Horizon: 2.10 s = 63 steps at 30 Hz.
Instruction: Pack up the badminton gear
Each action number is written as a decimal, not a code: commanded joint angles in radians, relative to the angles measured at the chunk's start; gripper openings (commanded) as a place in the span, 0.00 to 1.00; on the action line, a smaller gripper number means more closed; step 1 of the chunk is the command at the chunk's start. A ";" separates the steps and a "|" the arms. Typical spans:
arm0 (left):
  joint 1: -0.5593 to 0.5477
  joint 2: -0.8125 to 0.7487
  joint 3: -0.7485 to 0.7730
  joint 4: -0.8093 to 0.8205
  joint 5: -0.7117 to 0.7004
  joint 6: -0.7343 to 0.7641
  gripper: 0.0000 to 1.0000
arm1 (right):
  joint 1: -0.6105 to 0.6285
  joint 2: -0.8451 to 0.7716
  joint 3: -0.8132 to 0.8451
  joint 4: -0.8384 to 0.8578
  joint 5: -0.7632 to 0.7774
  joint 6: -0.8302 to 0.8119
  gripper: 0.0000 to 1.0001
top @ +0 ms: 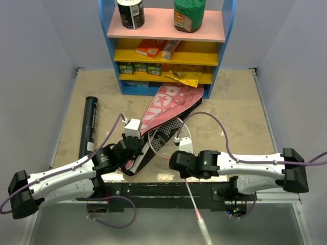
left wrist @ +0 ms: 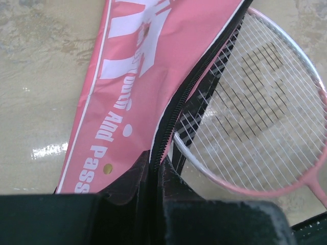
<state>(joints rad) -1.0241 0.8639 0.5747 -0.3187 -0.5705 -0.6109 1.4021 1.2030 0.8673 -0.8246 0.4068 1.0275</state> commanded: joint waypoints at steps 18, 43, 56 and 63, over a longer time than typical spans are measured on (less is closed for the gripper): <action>-0.267 0.084 -0.072 0.113 -0.078 -0.228 0.00 | -0.512 0.257 0.049 0.678 0.023 -0.357 0.00; -0.515 0.345 0.030 0.164 -0.141 -0.444 0.00 | -0.614 0.143 -0.082 0.724 -0.028 -0.409 0.56; -0.513 0.383 0.085 0.138 -0.169 -0.438 0.00 | -0.453 -0.097 -0.180 0.308 -0.301 -0.373 0.57; -0.513 0.376 0.060 0.181 -0.140 -0.443 0.00 | -0.394 -0.129 -0.255 0.275 -0.336 -0.267 0.53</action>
<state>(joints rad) -1.5280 1.2568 0.6155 -0.2138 -0.7113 -1.0336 1.0039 1.1091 0.6533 -0.5091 0.1173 0.6975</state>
